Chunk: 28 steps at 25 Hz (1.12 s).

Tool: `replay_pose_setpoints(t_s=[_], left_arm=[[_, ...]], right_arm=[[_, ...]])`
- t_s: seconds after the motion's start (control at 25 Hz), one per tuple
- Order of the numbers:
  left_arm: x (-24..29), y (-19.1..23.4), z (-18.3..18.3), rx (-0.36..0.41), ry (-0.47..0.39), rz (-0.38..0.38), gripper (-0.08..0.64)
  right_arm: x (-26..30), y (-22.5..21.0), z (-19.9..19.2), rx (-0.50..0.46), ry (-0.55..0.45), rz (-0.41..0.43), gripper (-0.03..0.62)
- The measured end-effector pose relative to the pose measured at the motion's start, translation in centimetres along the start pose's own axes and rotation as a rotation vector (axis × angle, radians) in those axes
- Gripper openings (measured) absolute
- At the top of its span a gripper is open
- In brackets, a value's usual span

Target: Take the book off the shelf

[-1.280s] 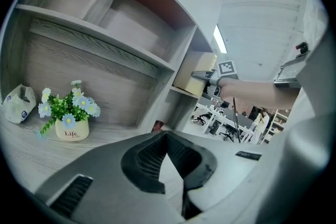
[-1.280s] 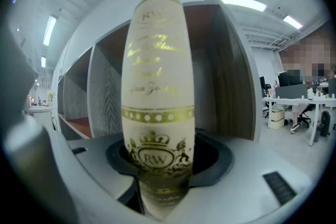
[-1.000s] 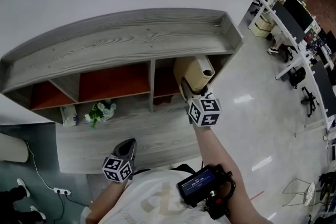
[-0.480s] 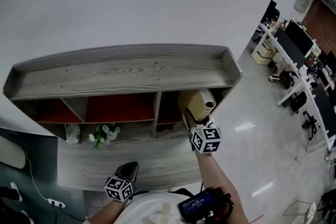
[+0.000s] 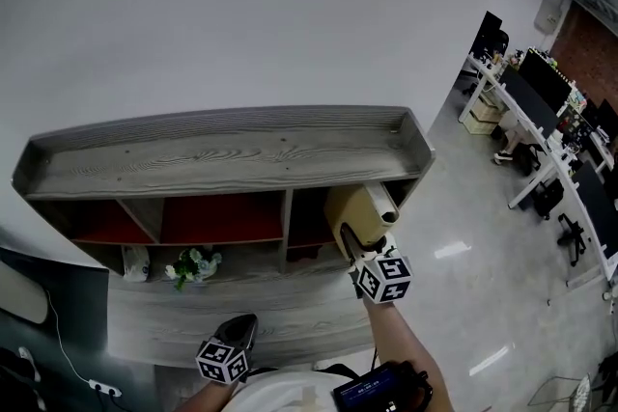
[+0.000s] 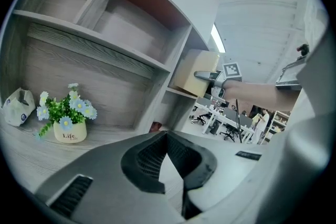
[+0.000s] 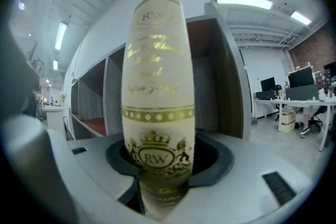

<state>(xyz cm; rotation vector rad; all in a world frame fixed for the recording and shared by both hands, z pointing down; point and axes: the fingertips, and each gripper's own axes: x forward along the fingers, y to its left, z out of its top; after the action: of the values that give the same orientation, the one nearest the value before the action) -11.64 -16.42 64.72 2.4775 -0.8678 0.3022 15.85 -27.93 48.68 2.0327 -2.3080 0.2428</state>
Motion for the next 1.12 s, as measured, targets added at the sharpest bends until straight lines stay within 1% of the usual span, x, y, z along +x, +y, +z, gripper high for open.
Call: replay_pose_setpoints(t_s=[0.28,0.56,0.92,1.12], left_arm=[[0.4,-0.7,-0.1,0.007,0.005,-0.023,0.002],[1.4,-1.8,0.3,0.032,0.011,-0.06,0.002],[3.3,-3.6,0.5,0.052,0.023,-0.106,0.002],[4.2,-4.2,0.8,0.057,0.027,-0.115,0.002]], right_arm=[[-2.3,0.2,0.6,0.026,-0.044,0.054,0.219],[-5.3,0.2,0.4,0.068,-0.082,0.113,0.219],[-9.1,0.3,-1.2,0.099,-0.114,0.187,0.219],[-10.4,0.5,-2.6,0.13,-0.119,0.231,0.219]])
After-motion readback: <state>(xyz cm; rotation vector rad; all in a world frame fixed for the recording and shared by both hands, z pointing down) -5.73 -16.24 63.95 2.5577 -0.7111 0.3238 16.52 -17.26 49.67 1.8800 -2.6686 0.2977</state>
